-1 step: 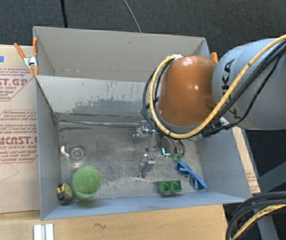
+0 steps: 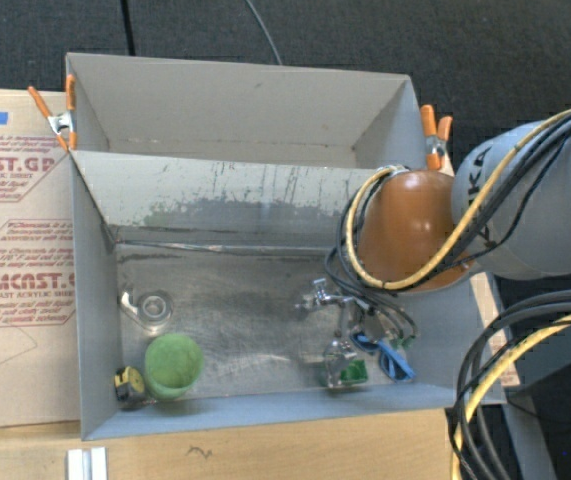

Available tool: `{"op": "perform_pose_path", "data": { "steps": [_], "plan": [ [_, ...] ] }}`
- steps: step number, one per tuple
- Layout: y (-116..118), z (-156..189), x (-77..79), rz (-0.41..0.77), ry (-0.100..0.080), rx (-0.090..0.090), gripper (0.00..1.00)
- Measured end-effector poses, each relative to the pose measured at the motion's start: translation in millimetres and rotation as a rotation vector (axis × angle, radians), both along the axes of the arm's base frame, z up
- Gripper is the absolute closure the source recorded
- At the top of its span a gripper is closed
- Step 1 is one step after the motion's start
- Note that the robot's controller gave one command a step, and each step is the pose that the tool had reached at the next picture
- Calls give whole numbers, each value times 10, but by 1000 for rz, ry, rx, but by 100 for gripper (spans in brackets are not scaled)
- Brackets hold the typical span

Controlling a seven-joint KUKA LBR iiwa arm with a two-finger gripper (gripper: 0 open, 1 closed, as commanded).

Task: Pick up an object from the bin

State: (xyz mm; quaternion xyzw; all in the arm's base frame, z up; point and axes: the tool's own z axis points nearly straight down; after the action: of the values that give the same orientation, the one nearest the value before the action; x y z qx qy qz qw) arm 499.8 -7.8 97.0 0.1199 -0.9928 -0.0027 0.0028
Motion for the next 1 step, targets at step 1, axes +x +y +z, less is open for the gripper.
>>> {"op": "perform_pose_path", "data": {
  "steps": [1],
  "plan": [
    [-714, -256, -48, 160, -14, -5, 0]
  ]
}}
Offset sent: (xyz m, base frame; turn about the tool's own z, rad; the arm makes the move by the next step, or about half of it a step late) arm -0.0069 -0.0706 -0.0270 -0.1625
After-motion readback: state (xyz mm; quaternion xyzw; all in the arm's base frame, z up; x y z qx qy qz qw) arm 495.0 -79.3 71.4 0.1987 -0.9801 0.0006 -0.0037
